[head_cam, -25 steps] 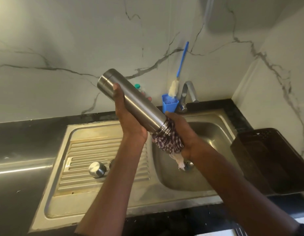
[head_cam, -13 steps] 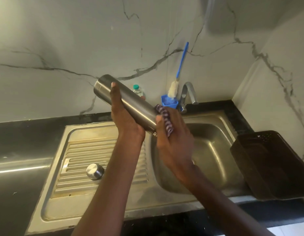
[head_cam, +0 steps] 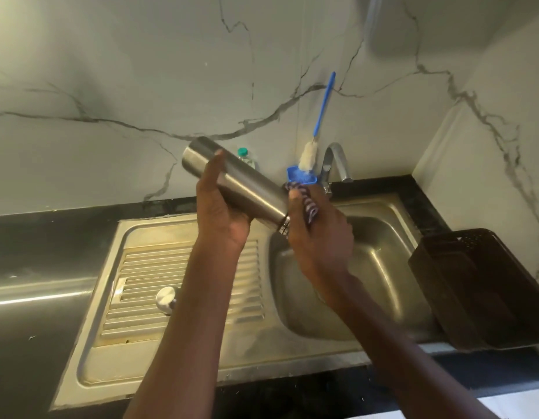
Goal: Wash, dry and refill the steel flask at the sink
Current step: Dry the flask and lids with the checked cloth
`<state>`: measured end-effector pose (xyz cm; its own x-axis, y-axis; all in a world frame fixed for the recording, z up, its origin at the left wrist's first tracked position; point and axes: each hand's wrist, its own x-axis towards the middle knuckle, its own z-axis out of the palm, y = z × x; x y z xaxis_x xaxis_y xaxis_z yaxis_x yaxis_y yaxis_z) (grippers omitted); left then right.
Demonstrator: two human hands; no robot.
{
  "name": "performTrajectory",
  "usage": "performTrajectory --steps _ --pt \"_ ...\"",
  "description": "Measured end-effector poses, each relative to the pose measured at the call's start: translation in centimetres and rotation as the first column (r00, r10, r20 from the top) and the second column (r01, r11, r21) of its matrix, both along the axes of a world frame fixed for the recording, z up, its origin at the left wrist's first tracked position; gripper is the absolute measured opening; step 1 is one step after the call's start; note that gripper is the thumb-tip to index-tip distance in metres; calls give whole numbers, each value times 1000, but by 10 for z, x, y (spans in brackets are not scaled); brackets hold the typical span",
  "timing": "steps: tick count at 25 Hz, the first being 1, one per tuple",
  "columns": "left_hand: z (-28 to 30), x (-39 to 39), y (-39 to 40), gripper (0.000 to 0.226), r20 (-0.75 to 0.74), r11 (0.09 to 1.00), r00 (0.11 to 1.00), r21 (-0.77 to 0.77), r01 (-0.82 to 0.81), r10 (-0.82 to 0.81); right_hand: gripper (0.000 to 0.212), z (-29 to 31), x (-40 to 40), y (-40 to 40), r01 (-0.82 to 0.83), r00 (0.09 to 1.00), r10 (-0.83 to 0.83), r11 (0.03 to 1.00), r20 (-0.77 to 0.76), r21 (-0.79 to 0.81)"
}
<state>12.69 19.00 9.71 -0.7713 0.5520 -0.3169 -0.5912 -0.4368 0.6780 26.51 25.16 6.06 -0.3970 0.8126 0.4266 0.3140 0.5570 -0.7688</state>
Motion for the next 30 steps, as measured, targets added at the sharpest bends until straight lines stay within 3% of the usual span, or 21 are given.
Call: performTrajectory --steps 2,3,4,5,6,7,8,9,12,16,18,19,20,21,23,25,26,27,28,29,30 --pt "5 10 5 55 41 993 993 -46 -107 109 30 -3 1 -14 -42 997 23 956 69 289" --pt "7 12 6 53 32 990 990 -35 -137 138 31 0 0 -19 -48 997 35 979 71 200" --pt "8 12 5 49 9 990 990 2 -141 141 33 8 -2 -19 -58 998 60 993 13 -106" --pt "8 12 5 46 -24 992 992 40 -122 123 37 22 -3 -17 -134 990 97 842 -99 -522" --pt "7 12 3 45 -64 993 993 69 -96 100 39 31 -1 -12 -256 967 126 505 -223 -824" --pt "5 10 1 46 -99 993 991 86 -76 85 42 40 3 -7 -355 932 150 179 -331 -918" --pt "4 8 -1 47 -116 993 990 99 -64 75 45 43 8 -2 -422 891 178 -18 -418 -906" --pt "2 5 -2 51 -125 993 989 98 -61 73 46 43 12 0 -464 858 197 -97 -474 -881" --pt "-6 -7 -8 60 -113 992 987 66 -108 115 46 33 14 6 -487 853 192 -37 -484 -873" --pt "-15 -6 -14 59 -77 983 980 31 -181 183 42 24 5 -5 -307 950 190 414 -248 -857" --pt "-17 -4 -8 56 -94 955 953 -46 -292 286 45 14 0 -27 -259 963 263 822 -65 -508" --pt "-15 -4 -4 56 -112 927 931 -105 -359 348 51 4 -1 -39 -235 961 259 948 94 -216" --pt "-12 -4 0 54 -116 899 912 -159 -409 394 58 -8 -1 -46 -208 951 194 978 241 34" --pt "-9 -4 2 53 -109 877 898 -192 -440 427 64 -15 -3 -49 -191 942 133 967 310 166" --pt "-6 -2 2 52 -107 864 885 -196 -465 452 62 -18 -8 -46 -174 951 123 972 284 160" --pt "-6 1 -2 53 -154 875 884 -144 -463 442 50 -3 -13 -37 -120 983 155 949 100 -292" --pt "-8 3 -3 54 -194 885 880 -91 -457 434 46 6 -16 -29 -154 987 147 756 -64 -636" --pt "-10 4 -4 53 -250 897 872 -28 -442 422 43 13 -18 -20 -219 976 87 440 -202 -871" --pt "-11 4 -5 51 -306 909 863 26 -415 402 42 16 -18 -15 -273 961 19 196 -274 -942" --pt "-11 3 -5 50 -347 922 859 53 -383 377 40 17 -19 -14 -298 951 -46 110 -304 -948" --pt "-11 1 -5 50 -374 936 863 39 -350 339 37 16 -20 -14 -301 944 -88 159 -317 -940"
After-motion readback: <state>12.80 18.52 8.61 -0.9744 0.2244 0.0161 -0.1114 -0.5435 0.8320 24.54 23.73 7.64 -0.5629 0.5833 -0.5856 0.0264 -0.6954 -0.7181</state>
